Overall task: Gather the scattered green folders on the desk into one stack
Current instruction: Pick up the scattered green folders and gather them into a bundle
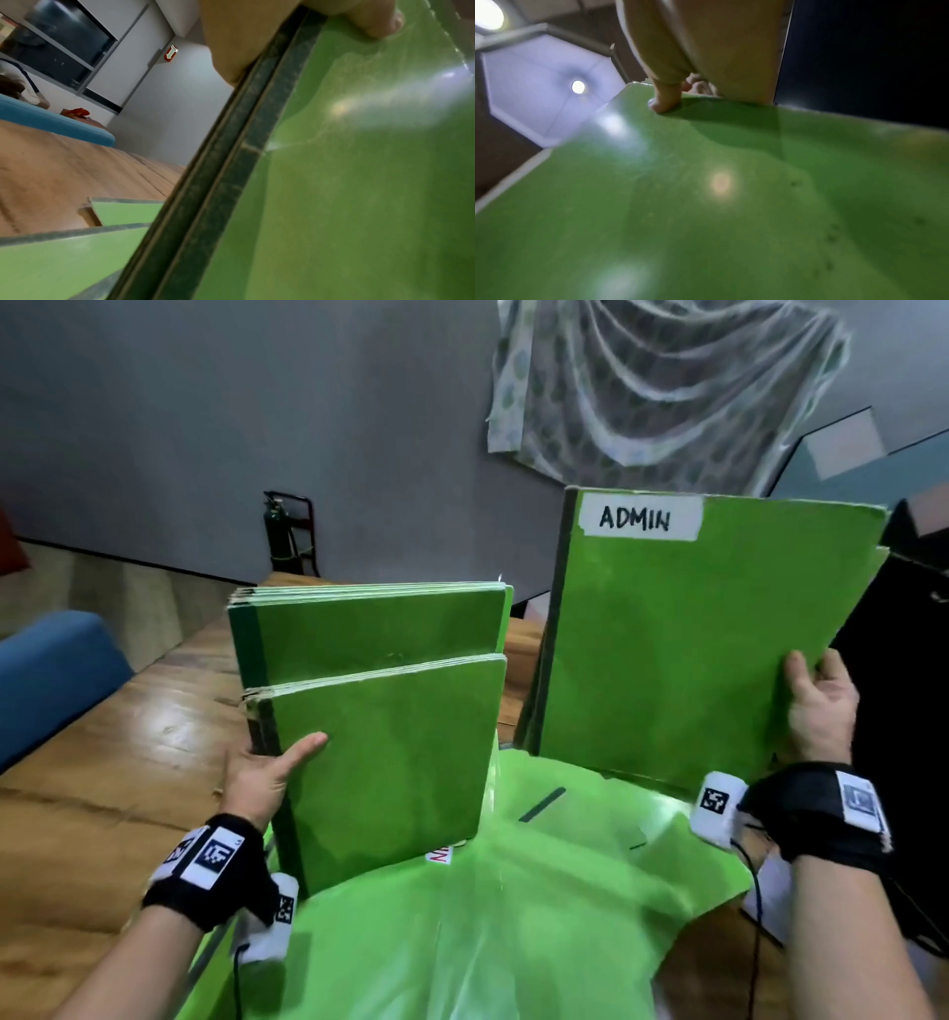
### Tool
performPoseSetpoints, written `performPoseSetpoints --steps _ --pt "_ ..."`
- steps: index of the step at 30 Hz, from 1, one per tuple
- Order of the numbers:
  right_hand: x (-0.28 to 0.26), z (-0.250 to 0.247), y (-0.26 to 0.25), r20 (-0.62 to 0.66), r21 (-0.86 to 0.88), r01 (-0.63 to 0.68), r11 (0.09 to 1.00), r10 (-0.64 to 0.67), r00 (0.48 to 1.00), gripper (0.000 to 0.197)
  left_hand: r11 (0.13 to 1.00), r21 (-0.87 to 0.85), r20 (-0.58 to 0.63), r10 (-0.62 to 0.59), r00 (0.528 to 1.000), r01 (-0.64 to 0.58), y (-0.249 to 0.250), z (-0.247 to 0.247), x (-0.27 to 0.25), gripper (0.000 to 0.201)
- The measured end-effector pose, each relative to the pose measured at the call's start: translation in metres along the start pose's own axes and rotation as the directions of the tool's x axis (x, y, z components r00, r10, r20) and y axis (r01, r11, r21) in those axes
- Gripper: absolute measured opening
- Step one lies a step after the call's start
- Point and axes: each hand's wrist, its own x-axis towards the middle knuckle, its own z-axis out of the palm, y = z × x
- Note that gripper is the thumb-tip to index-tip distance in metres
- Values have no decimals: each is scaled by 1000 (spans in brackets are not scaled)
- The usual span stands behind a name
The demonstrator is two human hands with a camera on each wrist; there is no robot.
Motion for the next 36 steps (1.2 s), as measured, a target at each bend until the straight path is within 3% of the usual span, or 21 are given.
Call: performPoseSetpoints --steps 1,2,5,8,11,13,16,18,21,23,25,27,29,31,32,34,36 --pt "-2 -1 -5 20 45 12 999 -13 1000 29 1000 5 2 -2 1000 2 1 0 0 39" --pt "-5 -1 -9 47 90 17 996 -22 999 33 1000 -7 17 -4 1000 4 3 0 -2 44" --pt "-18 14 -1 149 220 -5 976 -28 989 32 1000 -21 37 22 999 -22 0 -2 1 83" --pt "-34 48 20 220 345 -85 935 8 976 53 995 -74 43 68 997 -65 5 -4 -4 109" --pt "-68 98 47 332 256 -251 934 159 930 78 985 -94 52 148 988 -143 -26 -17 14 132" --pt "-92 129 68 452 83 -344 935 272 849 99 989 -53 63 140 988 -136 -22 -18 12 121" --pt "-116 163 100 556 -99 -435 895 412 722 110 995 11 59 102 993 -103 18 -4 -13 46" --pt "-122 173 116 536 -175 -467 867 482 693 101 995 7 33 100 994 -101 18 0 -13 24" --pt "-125 181 131 448 -156 -463 872 481 754 59 993 -30 -26 109 994 -110 9 -4 -6 39" --pt "-127 185 126 417 -113 -440 891 445 793 63 994 -48 -55 96 994 -99 5 -4 5 65" --pt "-128 187 119 395 -74 -400 913 395 829 54 994 -3 -87 106 991 -107 2 -4 13 90" --pt "-128 185 120 424 -100 -382 919 386 819 56 995 30 -70 96 993 -94 2 -2 14 97" --pt "-124 176 127 488 -268 -304 914 401 775 72 993 72 -26 93 995 -91 3 5 5 93" --pt "-121 149 144 438 -562 -223 796 515 737 83 992 101 -25 82 996 -80 -5 9 -1 81" --pt "-119 126 156 333 -690 -229 686 583 741 85 993 97 -35 65 997 -61 -10 11 -2 77" --pt "-117 66 178 -15 -840 -372 395 668 744 84 995 90 -57 40 998 -35 -15 11 -2 80" --pt "-125 3 189 -368 -799 -589 121 677 638 81 997 69 -50 28 998 -25 -15 11 1 86"
